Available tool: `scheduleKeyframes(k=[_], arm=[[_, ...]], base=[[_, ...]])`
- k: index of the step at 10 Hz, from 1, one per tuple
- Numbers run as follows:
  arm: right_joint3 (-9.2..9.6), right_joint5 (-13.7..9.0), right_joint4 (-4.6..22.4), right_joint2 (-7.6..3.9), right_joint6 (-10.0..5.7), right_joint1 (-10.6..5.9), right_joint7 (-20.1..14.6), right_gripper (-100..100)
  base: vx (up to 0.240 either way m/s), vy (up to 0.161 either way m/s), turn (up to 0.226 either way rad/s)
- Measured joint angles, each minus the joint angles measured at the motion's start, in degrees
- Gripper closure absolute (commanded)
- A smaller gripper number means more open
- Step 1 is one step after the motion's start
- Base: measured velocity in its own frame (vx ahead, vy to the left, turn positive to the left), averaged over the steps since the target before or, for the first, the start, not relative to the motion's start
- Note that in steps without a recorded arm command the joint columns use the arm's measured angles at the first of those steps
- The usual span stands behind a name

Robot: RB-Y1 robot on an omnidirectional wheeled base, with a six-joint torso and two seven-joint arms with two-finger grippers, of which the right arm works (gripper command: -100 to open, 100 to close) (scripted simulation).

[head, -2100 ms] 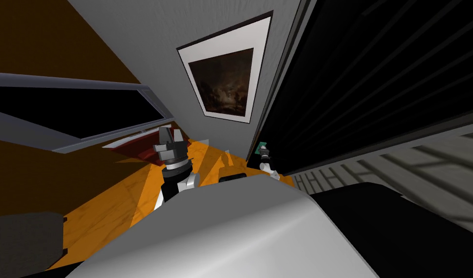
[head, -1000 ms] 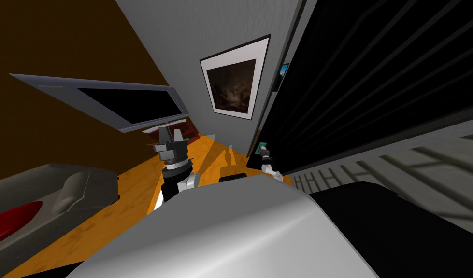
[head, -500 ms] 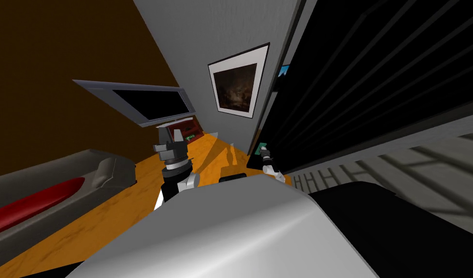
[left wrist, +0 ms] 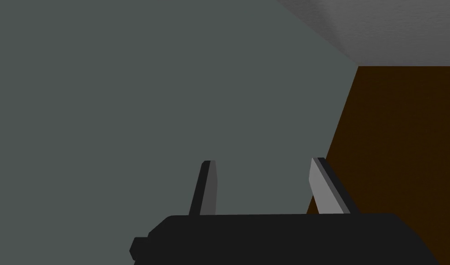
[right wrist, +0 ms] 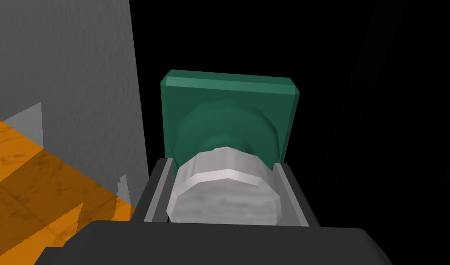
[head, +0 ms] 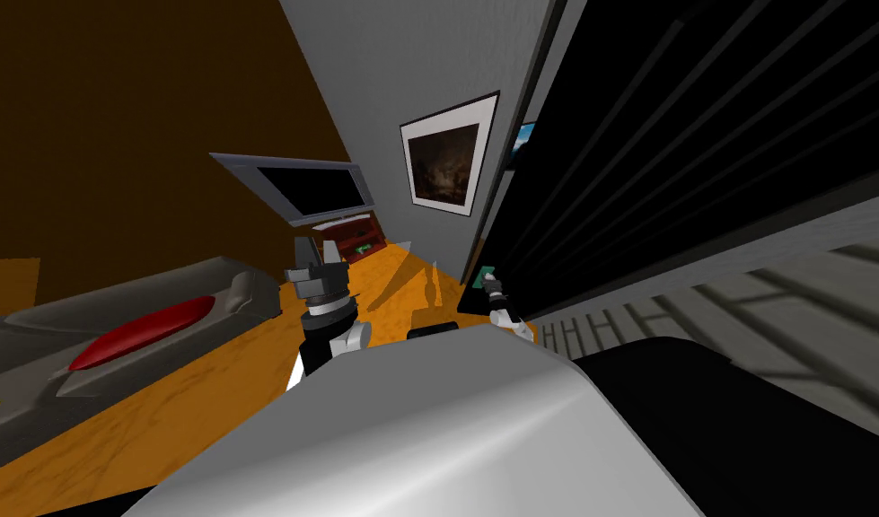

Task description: Pull the door open

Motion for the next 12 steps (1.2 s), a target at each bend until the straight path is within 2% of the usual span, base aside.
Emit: scheduleKeyframes(k=[2, 4, 12], arm=[[1.09, 0.01, -0.39, -1.36, -0.64, 0.9, -1.22, 100], [1.57, 0.08, -0.17, -1.78, -0.75, 1.33, -1.67, 100], [4.97, 0.93, -1.22, -6.57, -4.0, 3.65, -6.01, 100]], base=[[-0.163, -0.017, 0.064], [-0.159, -0.029, 0.113], [-0.205, -0.052, 0.122]])
